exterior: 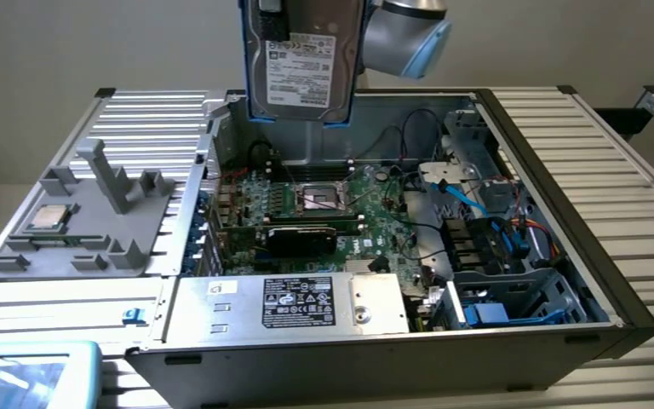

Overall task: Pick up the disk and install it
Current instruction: 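Pick up the disk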

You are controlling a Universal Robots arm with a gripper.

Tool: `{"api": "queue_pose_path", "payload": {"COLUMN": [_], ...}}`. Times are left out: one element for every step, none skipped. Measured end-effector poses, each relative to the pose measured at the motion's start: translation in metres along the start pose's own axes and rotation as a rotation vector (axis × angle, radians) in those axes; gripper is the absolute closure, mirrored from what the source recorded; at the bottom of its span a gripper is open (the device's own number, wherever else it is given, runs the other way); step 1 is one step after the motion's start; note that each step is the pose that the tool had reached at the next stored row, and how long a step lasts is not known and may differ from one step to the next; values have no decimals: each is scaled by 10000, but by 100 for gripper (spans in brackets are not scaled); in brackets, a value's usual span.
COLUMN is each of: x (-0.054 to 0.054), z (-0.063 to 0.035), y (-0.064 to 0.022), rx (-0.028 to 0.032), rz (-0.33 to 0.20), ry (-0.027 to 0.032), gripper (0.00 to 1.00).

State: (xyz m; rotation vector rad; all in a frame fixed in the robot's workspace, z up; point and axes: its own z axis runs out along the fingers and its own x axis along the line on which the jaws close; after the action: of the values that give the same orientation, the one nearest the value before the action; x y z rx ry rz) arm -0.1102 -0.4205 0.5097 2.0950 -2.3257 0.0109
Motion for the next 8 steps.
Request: {"api": "queue_pose_path", "payload": {"x": [3,7,10,13,16,19,25,36], "z": [0,-1,-1,0,0,-1,-1,-2], "y": [-44,-94,-139,-185,-230,-276,-321,-365], "rx": [-1,-2,-4,-4,-5,-6,-7,-9], "rz": [0,-1,0,1,0,0,1,-1], "ry": [0,1,1,0,0,0,0,2], "gripper": [63,63,63,63,63,63,63,63]}}
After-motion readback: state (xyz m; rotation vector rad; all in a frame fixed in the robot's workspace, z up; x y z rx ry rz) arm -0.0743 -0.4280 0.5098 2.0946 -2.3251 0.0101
